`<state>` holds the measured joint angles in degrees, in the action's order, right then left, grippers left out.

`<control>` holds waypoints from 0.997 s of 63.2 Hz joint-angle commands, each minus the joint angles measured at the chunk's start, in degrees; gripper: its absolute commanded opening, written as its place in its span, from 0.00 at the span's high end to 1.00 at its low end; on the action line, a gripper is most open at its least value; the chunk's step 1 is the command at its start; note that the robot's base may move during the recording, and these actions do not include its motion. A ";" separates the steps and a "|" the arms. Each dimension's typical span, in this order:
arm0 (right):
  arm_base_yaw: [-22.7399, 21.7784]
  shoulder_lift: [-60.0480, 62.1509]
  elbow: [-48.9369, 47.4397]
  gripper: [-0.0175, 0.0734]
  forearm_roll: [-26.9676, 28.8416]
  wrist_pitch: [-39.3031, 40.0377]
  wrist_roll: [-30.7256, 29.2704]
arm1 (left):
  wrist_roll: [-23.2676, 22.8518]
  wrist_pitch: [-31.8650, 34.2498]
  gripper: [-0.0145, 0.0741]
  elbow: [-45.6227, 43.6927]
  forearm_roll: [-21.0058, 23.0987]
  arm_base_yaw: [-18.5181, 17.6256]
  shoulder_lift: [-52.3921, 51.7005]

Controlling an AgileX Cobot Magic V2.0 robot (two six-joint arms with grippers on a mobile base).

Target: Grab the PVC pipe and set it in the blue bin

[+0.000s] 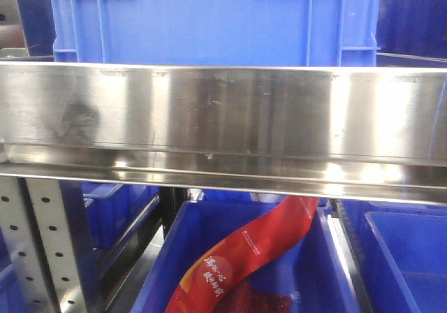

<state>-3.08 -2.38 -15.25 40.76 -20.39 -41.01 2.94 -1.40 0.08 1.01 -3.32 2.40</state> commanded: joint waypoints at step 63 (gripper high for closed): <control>-0.21 0.29 0.17 0.99 -0.31 0.70 0.01 | -0.13 3.88 0.96 -0.08 2.37 0.31 -2.40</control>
<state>-3.08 -2.38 -15.25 40.63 -20.39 -41.01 2.94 1.54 0.08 3.15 -3.32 0.24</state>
